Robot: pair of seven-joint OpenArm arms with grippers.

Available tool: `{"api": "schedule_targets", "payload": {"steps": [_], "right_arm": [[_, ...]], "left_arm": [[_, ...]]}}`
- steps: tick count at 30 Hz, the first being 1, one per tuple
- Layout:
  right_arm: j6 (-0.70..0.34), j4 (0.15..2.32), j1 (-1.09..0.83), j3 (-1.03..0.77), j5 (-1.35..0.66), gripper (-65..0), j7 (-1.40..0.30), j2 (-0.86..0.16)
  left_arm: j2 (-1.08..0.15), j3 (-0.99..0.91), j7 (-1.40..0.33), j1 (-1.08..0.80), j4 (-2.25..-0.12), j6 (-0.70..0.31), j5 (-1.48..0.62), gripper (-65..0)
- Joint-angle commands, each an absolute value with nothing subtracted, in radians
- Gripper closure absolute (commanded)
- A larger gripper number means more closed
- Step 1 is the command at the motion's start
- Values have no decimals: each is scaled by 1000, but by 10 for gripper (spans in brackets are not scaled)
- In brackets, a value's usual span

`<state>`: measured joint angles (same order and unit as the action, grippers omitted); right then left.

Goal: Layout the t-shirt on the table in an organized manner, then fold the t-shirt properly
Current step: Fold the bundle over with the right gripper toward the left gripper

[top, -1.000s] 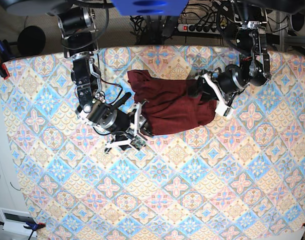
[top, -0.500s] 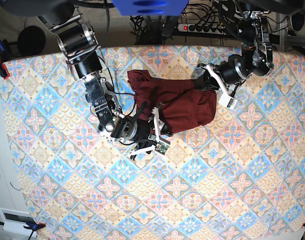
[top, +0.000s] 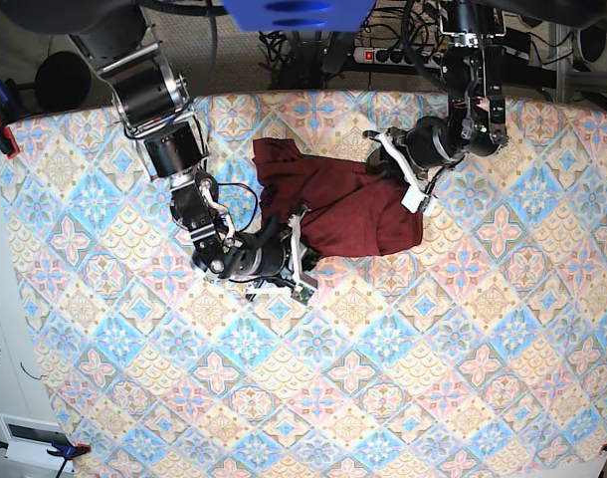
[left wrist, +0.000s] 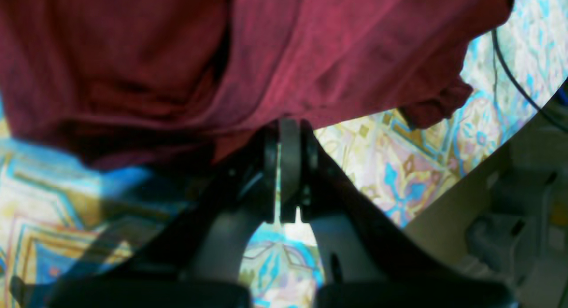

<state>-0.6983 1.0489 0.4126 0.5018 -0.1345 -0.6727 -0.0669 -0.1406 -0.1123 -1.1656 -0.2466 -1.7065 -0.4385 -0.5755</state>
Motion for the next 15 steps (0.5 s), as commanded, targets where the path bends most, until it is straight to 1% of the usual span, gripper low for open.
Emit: {"api": "schedule_targets", "payload": {"steps": [1, 8, 12, 15], "right_arm": [[-698, 1070, 437, 484, -137, -69, -659, -70], [-698, 1202, 424, 363, -139, -71, -665, -71], [-698, 1187, 440, 364, -139, -71, -659, -67], [-698, 1121, 443, 366, -127, -71, -659, -67]], "left_arm": [[-148, -116, -1156, -240, -1724, -440, -584, 0], [-156, -119, -1159, -274, -1804, -440, -665, 0], [-154, -119, -1156, -275, -1813, -440, -661, 0], [-150, -119, -1152, -255, -1768, -440, -661, 0]]}}
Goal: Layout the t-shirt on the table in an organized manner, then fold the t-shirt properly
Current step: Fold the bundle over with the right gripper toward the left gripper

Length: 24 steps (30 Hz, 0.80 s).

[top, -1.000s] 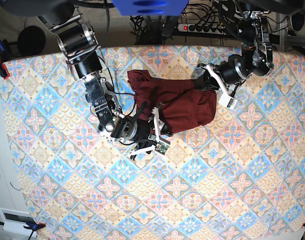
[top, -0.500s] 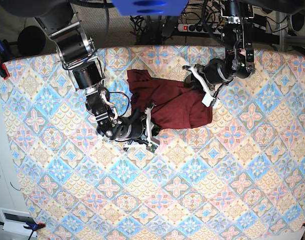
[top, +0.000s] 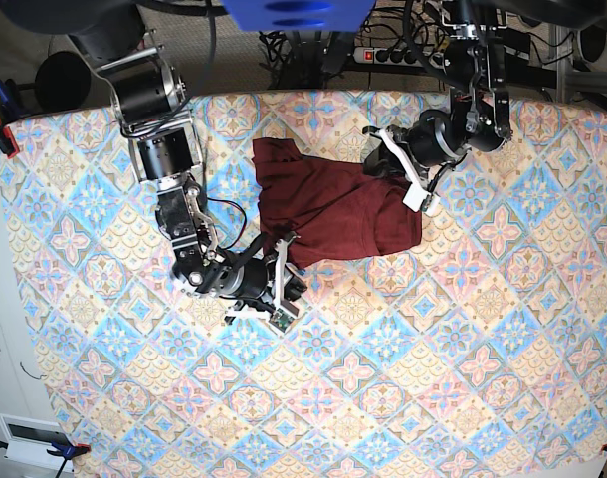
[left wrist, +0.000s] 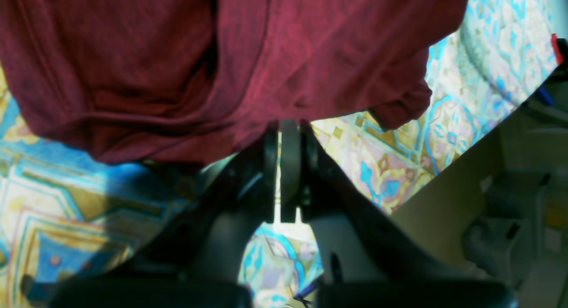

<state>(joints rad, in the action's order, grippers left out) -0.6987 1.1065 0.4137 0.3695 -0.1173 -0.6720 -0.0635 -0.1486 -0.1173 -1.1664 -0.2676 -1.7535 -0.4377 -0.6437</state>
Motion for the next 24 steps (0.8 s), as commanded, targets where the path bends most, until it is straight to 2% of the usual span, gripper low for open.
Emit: {"api": "schedule_targets", "payload": {"steps": [1, 6, 10, 17, 24], "right_arm": [[-698, 1093, 443, 366, -107, -71, -659, -67], [-698, 1029, 443, 381, 13, -71, -659, -65], [-698, 1038, 437, 449, 22, -68, -664, -68], [-698, 1288, 280, 456, 21, -68, -720, -174], [-698, 1552, 124, 421, 19, -67, -782, -252]], "left_arm": [[-150, -119, -1152, -243, -1744, -440, -661, 0], [-150, -119, -1129, -186, -1661, -440, -661, 0], [-154, -119, -1102, -125, -1566, -440, -659, 0], [-147, -108, -1102, -10, -1466, -440, -562, 0], [-150, 77, -1043, 133, -1376, -440, -473, 0]]}}
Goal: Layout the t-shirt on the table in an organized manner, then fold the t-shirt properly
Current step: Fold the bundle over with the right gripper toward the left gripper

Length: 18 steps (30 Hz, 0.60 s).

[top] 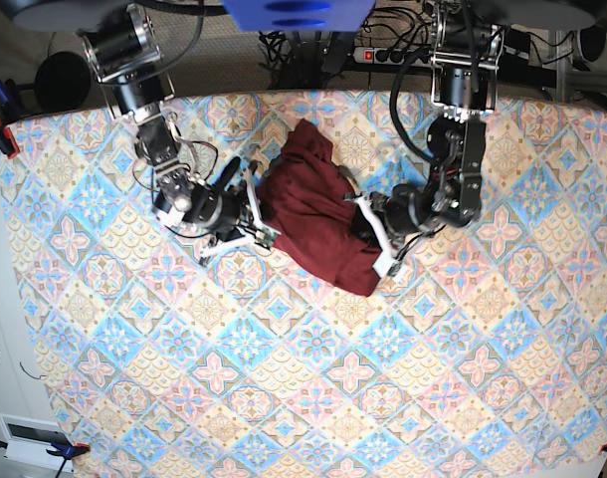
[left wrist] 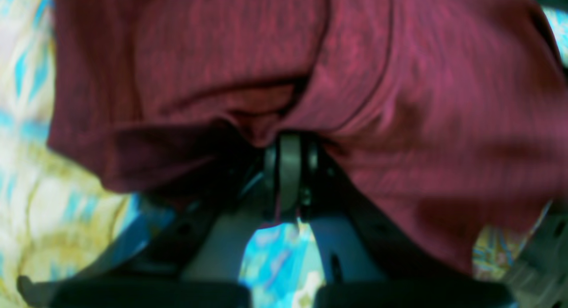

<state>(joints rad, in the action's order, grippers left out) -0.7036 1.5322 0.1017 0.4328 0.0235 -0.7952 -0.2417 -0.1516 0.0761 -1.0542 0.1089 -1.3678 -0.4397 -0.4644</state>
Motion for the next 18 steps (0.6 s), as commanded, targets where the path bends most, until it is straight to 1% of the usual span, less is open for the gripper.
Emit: {"api": "schedule_targets", "payload": {"steps": [1, 10, 14, 18], "right_arm": [[-698, 1581, 101, 398, 19, -67, -791, -257], [-698, 1825, -42, 193, 19, -67, -805, -260], [-698, 1917, -97, 174, 19, -67, -805, -260], [-698, 1945, -119, 186, 19, -66, -805, -248]], "left_arm": [[-148, 96, -1036, 159, -1346, -440, -467, 0], [-136, 317, -892, 381, -1093, -440, -463, 0], [-84, 340, -823, 466, -967, -440, -463, 0], [-45, 334, -809, 501, -934, -440, -469, 0]]}}
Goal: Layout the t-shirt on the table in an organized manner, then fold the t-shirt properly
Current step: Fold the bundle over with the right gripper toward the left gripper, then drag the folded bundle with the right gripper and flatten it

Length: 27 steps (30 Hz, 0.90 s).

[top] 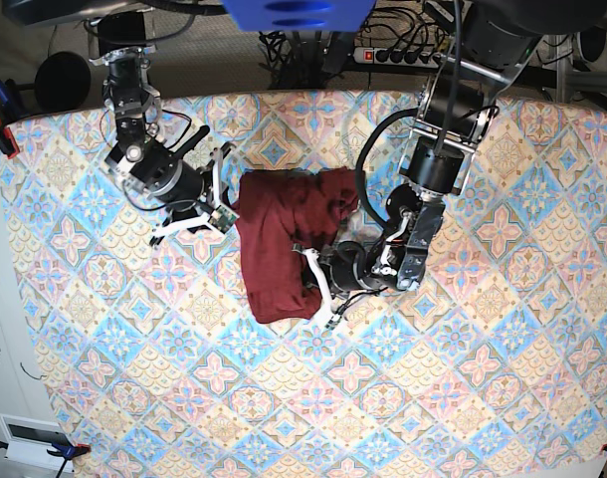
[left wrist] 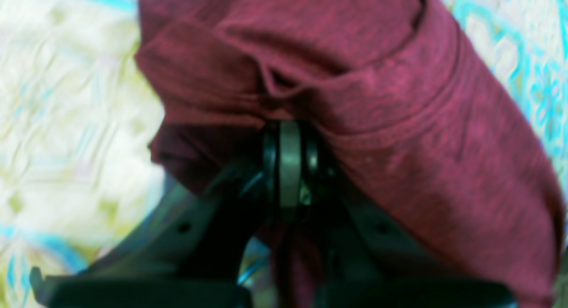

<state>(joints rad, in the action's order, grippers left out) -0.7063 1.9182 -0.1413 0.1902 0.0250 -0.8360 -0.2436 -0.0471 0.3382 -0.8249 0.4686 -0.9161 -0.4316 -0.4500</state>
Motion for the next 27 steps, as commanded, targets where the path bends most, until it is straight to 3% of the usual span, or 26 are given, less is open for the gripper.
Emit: {"api": "schedule_targets", "payload": {"steps": [1, 6, 13, 20, 27], "right_arm": [[-698, 1946, -117, 200, 12, -64, -805, -236], [-698, 1954, -82, 268, -42, -3, -805, -179], [-698, 1943, -18, 344, -71, 0, -805, -90], [-698, 1751, 76, 423, -68, 0, -805, -15], [-698, 1472, 179, 446, -67, 0, -794, 8]], "left_arm": [[-45, 332, -809, 503, -934, -440, -472, 0], [-50, 136, -814, 464, -997, -438, -473, 0], [-50, -200, -819, 291, -1219, -438, -466, 0], [-51, -337, -941, 176, -1391, -440, -472, 0], [-50, -349, -993, 93, -1575, -440, -473, 0]]}}
